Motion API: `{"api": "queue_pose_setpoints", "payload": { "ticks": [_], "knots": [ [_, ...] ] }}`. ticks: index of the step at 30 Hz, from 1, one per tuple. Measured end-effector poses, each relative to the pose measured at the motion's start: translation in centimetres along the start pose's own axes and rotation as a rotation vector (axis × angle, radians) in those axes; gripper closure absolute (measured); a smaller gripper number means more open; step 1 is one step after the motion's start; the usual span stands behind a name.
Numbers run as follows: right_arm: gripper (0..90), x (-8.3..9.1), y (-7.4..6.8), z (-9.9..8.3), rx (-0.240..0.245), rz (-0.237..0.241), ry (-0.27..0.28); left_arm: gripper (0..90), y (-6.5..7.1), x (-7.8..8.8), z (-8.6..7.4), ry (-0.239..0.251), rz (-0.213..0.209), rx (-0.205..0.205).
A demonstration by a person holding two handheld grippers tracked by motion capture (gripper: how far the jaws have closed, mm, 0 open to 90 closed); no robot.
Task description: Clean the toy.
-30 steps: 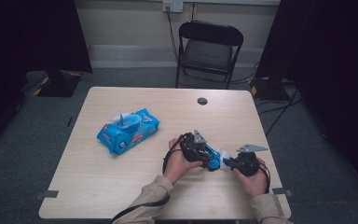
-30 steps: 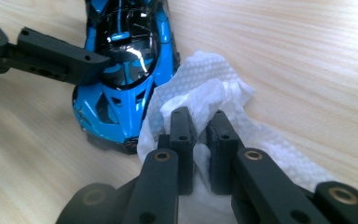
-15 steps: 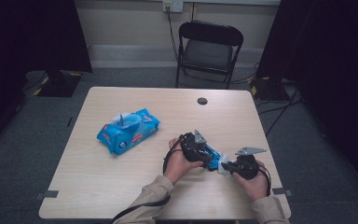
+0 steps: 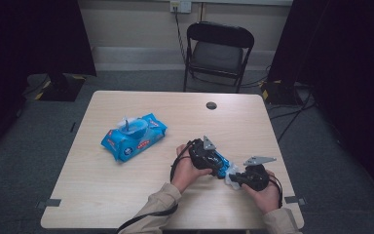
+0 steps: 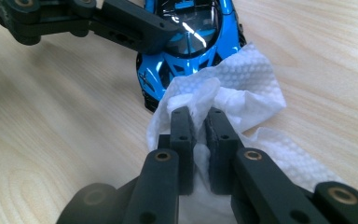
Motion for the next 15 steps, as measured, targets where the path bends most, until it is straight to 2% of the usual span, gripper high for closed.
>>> {"api": "queue_pose_setpoints", "payload": {
  "ticks": [15],
  "knots": [
    [83.4,-0.6,-1.8,0.4,0.037,0.058,-0.011,1.1,0.1,-0.1,0.0,-0.006,0.004,-0.001]
  ]
}}
Point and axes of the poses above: each handheld gripper's, and its own axes: x roughly backward along the jaws, z roughly out of its top, y roughly to its right, the point moved 9 cm from there along -x, roughly forward along the jaws, and after that the axes turned 11 degrees about x, right-handed, at the moved point
